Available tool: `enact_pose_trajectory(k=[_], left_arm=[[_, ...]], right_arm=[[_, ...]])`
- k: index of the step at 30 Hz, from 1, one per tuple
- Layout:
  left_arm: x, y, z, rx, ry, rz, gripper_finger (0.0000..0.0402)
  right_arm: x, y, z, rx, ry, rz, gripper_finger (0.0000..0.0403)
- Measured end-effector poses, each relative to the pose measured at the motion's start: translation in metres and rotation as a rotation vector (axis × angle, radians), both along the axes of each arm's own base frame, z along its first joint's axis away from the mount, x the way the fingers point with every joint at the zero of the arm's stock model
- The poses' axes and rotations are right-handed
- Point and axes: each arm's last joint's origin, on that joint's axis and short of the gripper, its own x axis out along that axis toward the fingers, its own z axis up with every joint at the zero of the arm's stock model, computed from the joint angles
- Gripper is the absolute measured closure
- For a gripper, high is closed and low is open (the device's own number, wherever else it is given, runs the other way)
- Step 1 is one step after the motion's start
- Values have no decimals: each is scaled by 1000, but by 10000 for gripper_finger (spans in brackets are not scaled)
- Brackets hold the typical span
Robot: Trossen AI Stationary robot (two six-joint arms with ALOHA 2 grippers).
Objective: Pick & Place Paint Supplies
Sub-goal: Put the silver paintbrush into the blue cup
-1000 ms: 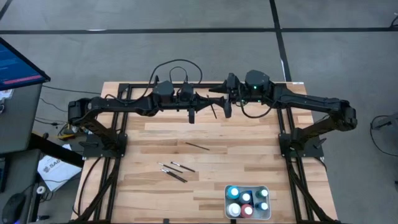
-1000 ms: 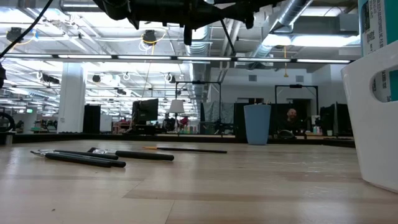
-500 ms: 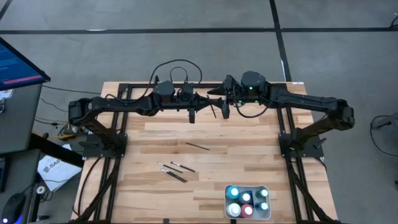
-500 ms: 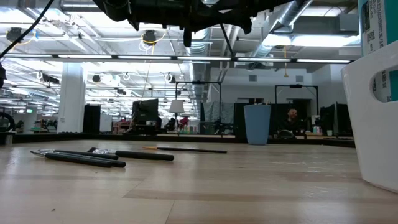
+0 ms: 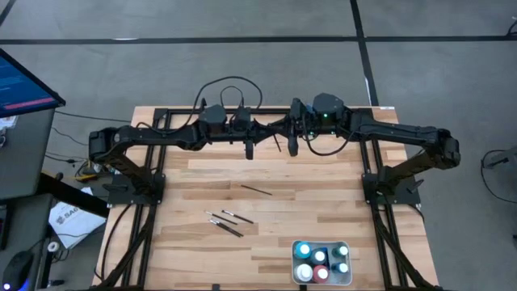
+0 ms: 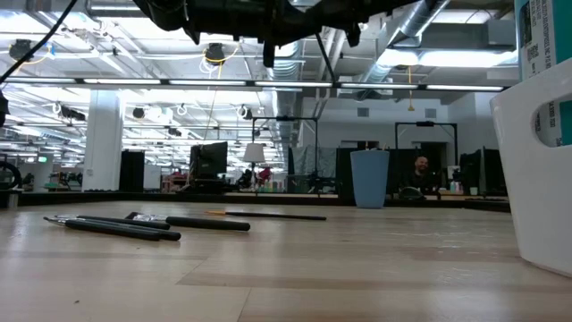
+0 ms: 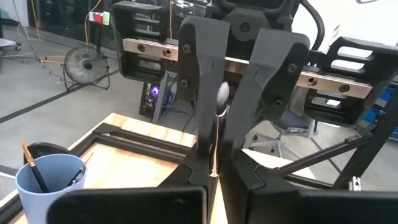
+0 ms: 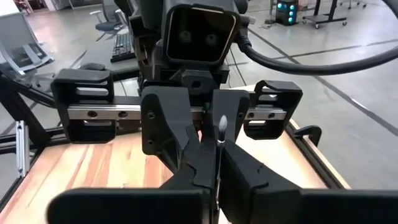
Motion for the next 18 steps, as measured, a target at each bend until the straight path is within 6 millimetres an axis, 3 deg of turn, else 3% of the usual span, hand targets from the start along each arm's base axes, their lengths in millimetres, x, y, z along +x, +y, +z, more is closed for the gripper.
enact_pose_trajectory(k=[8,13,18], left_arm=[[-1,0,3,79,-10,-1,380],[-1,-2,4,128,-13,-30,315],[-3,-3,6,125,-5,-35,244]], right_arm=[[1,0,3,-15,-41,1,399],[-5,0,12,-23,-81,-3,401],[-28,-3,31,-69,-133,-40,401]])
